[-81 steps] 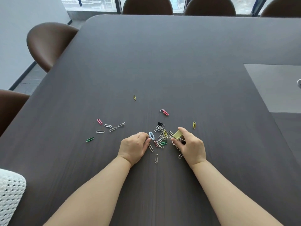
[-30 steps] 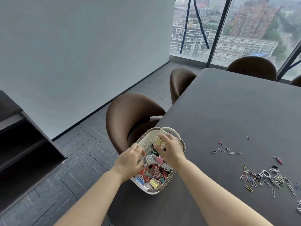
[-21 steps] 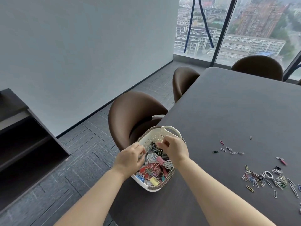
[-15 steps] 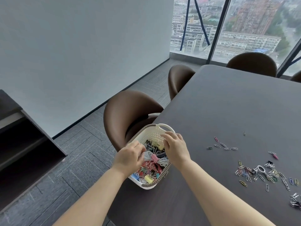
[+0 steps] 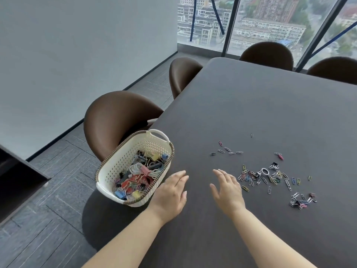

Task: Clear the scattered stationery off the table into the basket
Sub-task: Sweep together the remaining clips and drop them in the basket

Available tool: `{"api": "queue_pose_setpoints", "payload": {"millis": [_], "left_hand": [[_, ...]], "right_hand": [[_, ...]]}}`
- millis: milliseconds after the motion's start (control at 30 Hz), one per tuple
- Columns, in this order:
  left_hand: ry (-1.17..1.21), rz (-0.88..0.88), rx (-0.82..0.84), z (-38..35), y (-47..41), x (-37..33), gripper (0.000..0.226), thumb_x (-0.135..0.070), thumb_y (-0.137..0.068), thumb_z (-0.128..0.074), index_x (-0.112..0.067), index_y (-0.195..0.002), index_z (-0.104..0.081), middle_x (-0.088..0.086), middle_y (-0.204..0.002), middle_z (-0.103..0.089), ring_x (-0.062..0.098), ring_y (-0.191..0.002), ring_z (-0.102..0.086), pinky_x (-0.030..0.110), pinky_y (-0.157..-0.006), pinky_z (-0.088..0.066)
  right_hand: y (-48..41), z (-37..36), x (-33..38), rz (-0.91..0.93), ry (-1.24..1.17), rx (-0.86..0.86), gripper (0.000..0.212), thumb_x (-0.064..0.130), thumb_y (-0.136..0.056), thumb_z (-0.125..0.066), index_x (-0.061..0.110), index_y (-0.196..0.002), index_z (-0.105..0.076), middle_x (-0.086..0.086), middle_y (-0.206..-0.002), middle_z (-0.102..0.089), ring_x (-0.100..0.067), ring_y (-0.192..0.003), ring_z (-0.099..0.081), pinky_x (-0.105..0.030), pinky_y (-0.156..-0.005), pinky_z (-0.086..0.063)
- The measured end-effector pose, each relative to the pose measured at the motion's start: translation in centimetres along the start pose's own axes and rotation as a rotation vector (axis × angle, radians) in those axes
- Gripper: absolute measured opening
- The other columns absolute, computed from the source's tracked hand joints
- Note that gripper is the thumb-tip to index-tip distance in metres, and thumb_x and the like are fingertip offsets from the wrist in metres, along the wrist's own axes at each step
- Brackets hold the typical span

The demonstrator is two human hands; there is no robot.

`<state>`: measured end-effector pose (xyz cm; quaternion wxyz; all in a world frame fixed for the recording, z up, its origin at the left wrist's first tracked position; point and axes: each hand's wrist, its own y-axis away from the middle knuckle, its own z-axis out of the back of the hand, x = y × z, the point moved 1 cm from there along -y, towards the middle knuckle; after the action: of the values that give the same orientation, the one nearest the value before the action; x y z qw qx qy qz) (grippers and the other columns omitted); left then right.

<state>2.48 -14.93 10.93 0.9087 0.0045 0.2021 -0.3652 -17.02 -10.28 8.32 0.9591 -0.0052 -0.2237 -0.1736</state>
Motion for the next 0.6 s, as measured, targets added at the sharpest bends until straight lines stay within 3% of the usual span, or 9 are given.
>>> {"api": "queue_pose_setpoints", "payload": {"millis": [67,133,367,533,600], "left_hand": [[-0.024,0.19,0.197,-3.2,0.5,0.6,0.06,-0.038,-0.094,-0.029,-0.006,-0.144,-0.017,0.003,-0.153,-0.009,0.02,-0.142,-0.006,0.03,-0.115,-0.012],[-0.064,0.357,0.333,-5.2,1.0,1.6,0.068,-0.042,-0.096,-0.03,-0.006,-0.145,0.001,0.008,-0.153,0.013,0.021,-0.141,0.014,0.032,-0.115,0.0],[-0.157,0.495,0.385,-8.2,1.7,2.4,0.071,-0.049,-0.095,-0.025,-0.007,-0.145,0.003,0.017,-0.152,0.016,0.026,-0.14,0.016,0.039,-0.115,0.002],[-0.107,0.291,0.421,-10.3,0.1,-1.2,0.088,-0.063,-0.076,0.001,-0.008,-0.145,0.006,0.011,-0.153,0.017,0.021,-0.14,0.016,0.035,-0.113,0.005],[-0.11,0.168,0.463,-11.4,-1.3,-3.0,0.075,-0.056,-0.089,-0.013,-0.009,-0.145,0.007,0.007,-0.153,0.017,0.017,-0.14,0.016,0.033,-0.113,0.007]], "right_hand": [[1.0,-0.4,-1.8,-0.016,0.024,0.033,0.05,0.034,-0.093,-0.045,0.024,-0.14,-0.03,0.005,-0.147,-0.033,-0.018,-0.136,-0.024,-0.036,-0.111,-0.02],[1.8,-0.8,-3.3,-0.023,0.046,0.06,0.051,0.035,-0.093,-0.044,0.025,-0.141,-0.028,0.005,-0.148,-0.031,-0.017,-0.136,-0.023,-0.036,-0.112,-0.02],[3.6,-1.8,-7.1,-0.08,0.097,0.103,0.055,0.04,-0.093,-0.041,0.026,-0.143,-0.021,0.004,-0.153,-0.019,-0.018,-0.14,-0.013,-0.034,-0.114,-0.015],[5.1,-1.7,-10.2,-0.15,0.13,0.093,0.058,0.041,-0.094,-0.039,0.024,-0.144,-0.017,0.001,-0.155,-0.012,-0.02,-0.142,-0.006,-0.034,-0.116,-0.008],[5.5,-1.3,-11.7,-0.19,0.138,0.08,0.06,0.041,-0.093,-0.039,0.023,-0.145,-0.014,0.0,-0.156,-0.009,-0.02,-0.143,-0.003,-0.037,-0.117,-0.007]]}}
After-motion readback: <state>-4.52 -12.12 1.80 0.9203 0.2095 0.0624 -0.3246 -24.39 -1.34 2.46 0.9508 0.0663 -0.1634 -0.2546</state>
